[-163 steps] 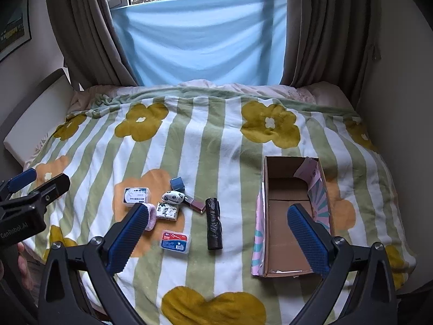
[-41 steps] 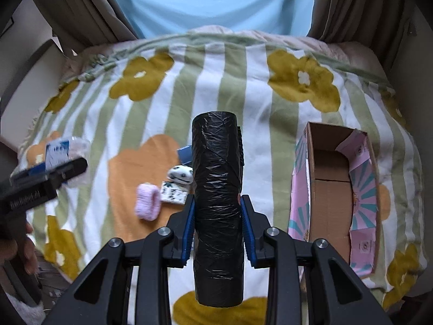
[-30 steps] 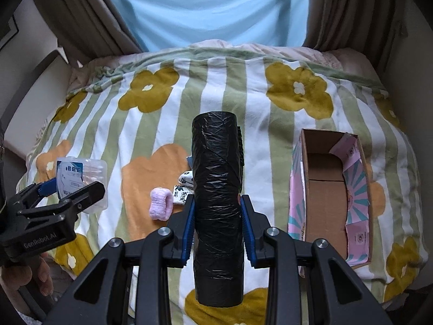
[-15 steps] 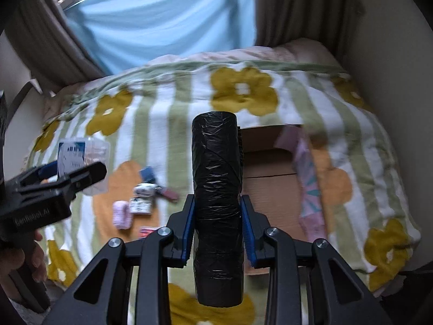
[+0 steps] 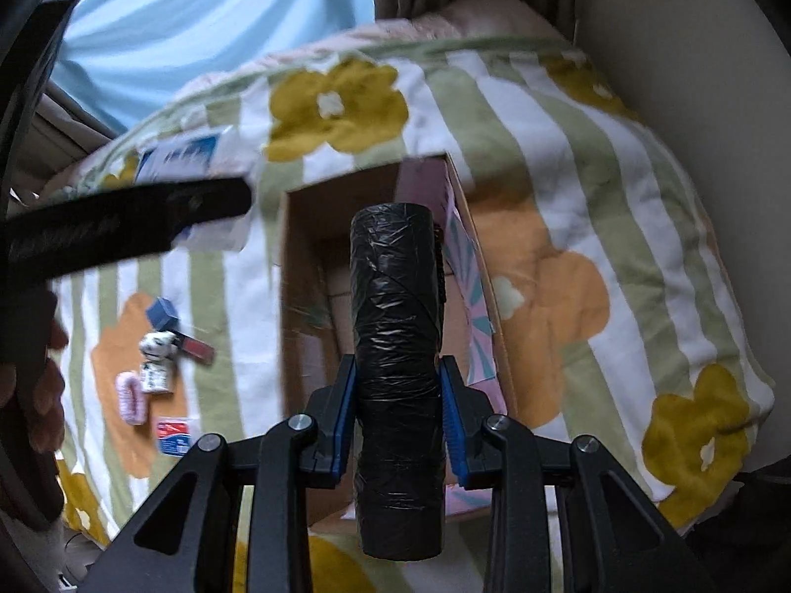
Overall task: Organize objects
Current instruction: 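Carry the floss box and black cylinder toward the cardboard box with both grippers, then release the floss box and black cylinder into the cardboard box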
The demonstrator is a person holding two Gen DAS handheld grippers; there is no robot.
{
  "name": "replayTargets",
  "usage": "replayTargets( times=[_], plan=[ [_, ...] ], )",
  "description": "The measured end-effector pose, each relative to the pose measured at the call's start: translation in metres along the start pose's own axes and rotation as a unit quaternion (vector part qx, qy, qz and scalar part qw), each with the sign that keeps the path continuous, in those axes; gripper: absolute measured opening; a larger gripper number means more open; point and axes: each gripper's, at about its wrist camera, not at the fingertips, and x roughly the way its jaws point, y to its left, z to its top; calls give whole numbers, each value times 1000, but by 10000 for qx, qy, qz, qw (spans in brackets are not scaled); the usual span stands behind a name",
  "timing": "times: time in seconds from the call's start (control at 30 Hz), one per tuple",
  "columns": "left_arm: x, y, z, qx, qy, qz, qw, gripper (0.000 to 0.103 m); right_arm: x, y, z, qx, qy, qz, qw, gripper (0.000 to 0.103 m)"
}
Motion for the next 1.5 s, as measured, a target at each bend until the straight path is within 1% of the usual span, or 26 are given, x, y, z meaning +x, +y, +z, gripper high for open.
replayTargets(
  times=[0.13,0.27,0.43,0.53,0.67,0.73,0.97,1.07,1.1,1.13,1.17,1.2,1.23,1.27,1.3,1.37,1.5],
  plan=[
    [58,-17,19,268,361,-40,9990,89,35,-10,0,-17,242,27,9997,29],
    [104,-28,27,546,625,-2,9965,89,67,-12,-5,-43,479,86,9988,29],
    [158,-39,29,864,916,-43,9920,89,109,-3,-18,-316,755,46,9966,29],
    [182,-46,23,1098,1066,-40,9882,89,122,3,-26,-498,817,13,9954,29],
    [201,-49,16,1280,1200,-11,9845,89,130,7,-33,-612,827,60,9947,29],
    [205,-52,14,1436,1174,100,9826,89,133,8,-36,-624,839,83,9945,29],
    [211,-61,11,1711,1158,114,9784,89,136,8,-43,-620,829,142,9945,29],
    [214,-67,8,1875,1165,122,9753,89,134,7,-45,-574,802,76,9951,29],
    [214,-69,8,1918,1164,111,9745,89,135,6,-45,-538,835,100,9950,34],
    [214,-71,7,1951,1141,105,9741,89,134,5,-45,-483,850,149,9951,41],
    [214,-72,8,1966,1138,102,9738,94,132,3,-46,-375,813,262,9956,67],
    [214,-73,8,1985,1136,103,9734,100,130,2,-47,-318,782,403,9956,77],
    [212,-74,8,2006,1088,130,9735,103,128,2,-47,-247,742,529,9955,81],
    [211,-75,8,2036,1064,140,9732,103,125,3,-49,-217,738,594,9953,88],
    [210,-75,8,2063,1062,123,9726,103,124,5,-49,-216,739,605,9952,92],
    [209,-75,9,2104,1103,155,9713,103,120,8,-51,-225,660,485,9964,94],
    [204,-72,7,2121,1098,206,9708,103,115,8,-54,-221,592,519,9967,95]
  ],
)
